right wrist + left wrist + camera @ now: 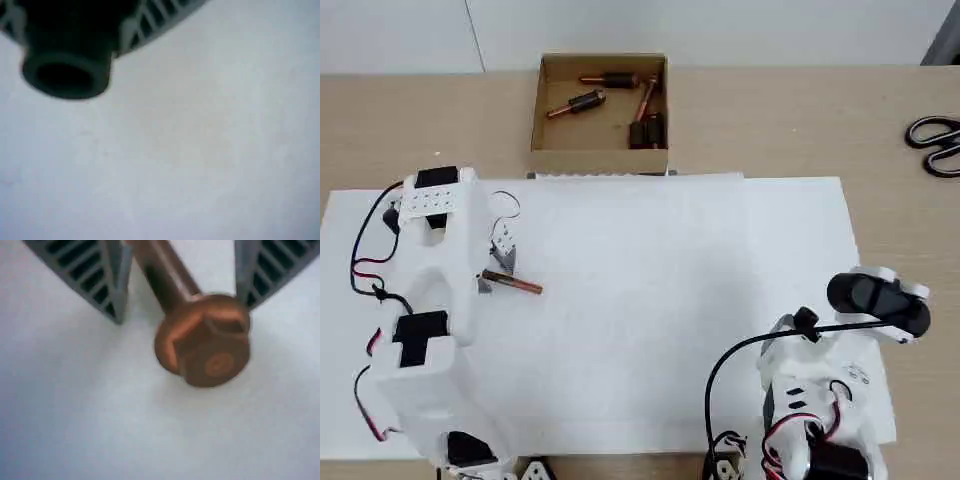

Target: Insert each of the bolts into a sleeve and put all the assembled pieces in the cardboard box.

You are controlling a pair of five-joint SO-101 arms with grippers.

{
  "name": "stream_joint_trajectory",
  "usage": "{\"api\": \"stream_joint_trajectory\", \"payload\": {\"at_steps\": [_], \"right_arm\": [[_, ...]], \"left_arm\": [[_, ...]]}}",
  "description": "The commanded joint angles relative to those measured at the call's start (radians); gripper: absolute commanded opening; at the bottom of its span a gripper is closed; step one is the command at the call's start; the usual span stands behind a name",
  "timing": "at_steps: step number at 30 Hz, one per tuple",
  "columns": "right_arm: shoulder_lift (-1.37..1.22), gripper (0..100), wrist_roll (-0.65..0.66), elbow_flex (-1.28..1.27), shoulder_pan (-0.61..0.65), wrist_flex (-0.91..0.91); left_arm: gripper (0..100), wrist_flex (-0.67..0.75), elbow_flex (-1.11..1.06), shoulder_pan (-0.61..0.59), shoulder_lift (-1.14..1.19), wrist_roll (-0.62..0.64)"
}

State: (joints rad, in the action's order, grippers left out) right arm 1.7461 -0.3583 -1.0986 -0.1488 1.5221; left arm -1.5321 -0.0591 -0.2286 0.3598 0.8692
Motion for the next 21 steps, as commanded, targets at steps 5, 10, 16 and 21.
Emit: {"api": "stream_joint_trajectory", "payload": {"at_steps": [5,10,16,21], "right_arm": [[-0.005,0.3,0.011,0.003,-0.01,-0.022],[-0.005,0.3,0.011,0.003,-0.01,-0.022],[-0.005,0.3,0.009,0.003,-0.01,-0.022],[0.002,0.3,0.009,0.006,-0.01,-0.024]], "left_arm": [[13,0.028,0.028,-0.061,0.064,-0.002],[0,0.028,0.028,-0.055,0.117,-0.002],[0,0.028,0.028,-0.054,0.132,-0.002],[0,-0.002,0.059,-0.017,0.129,-0.002]]}}
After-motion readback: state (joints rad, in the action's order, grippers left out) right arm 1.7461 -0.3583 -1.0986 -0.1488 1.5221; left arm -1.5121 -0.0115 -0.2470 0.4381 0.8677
